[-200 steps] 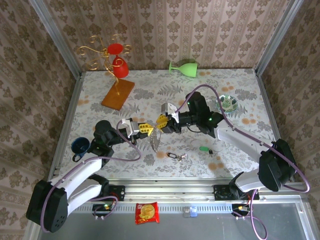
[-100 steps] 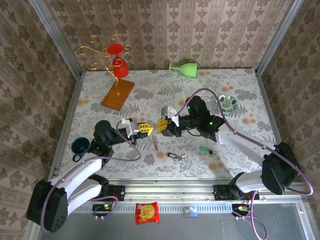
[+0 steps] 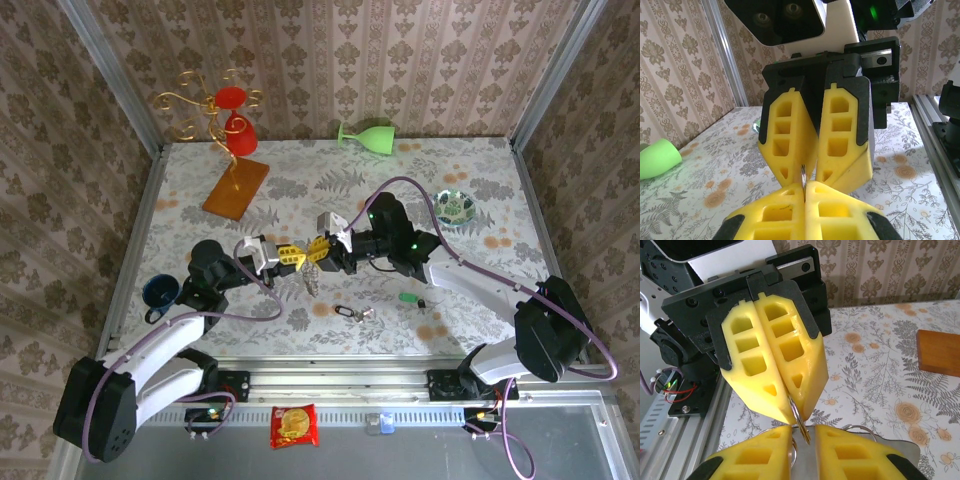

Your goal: Put the keys on the keyring

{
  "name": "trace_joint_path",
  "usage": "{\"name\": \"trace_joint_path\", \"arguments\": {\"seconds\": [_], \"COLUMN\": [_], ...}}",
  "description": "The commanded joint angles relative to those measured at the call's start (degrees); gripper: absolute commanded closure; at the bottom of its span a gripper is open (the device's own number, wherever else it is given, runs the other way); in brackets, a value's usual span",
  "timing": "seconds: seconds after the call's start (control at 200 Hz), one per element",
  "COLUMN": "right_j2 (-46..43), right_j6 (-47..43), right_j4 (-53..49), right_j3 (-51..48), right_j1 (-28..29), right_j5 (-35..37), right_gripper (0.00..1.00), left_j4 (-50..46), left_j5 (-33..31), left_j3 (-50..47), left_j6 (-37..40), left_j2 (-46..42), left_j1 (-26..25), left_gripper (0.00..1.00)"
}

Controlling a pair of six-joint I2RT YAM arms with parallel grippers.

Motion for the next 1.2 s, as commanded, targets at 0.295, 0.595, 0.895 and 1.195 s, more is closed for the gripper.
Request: {"name": "trace_joint_path", "arguments": {"seconds": [0.295, 0.595, 0.895, 1.195], "right_j2": [-1.4, -3.2, -0.6, 7.2], "right_j6": [-0.1, -2.5, -12.8, -24.7], "right_j4": [0.8, -2.7, -20.9, -43.5], "right_j3": [0.1, 1.0, 6.9, 20.7], "right_j1": [-0.2, -0.3, 0.3, 5.3], "right_j5": [0.9, 0.3, 7.9, 21.4], "right_gripper": [0.84, 1.0, 1.0, 1.0], "left_j4": [4.1, 3.3, -11.2, -21.1], "left_j5": [1.9, 1.5, -5.7, -5.4], "left_j3": [-0.4, -1.1, -0.5, 3.1], "left_j6": [-1.0, -0.1, 8.3, 12.5], "left_j2": [-0.5, -0.2, -3.8, -3.7], "left_j1": [-0.5, -0.5, -0.5, -0.7], "left_gripper": [1.0, 1.0, 0.72, 0.71]}}
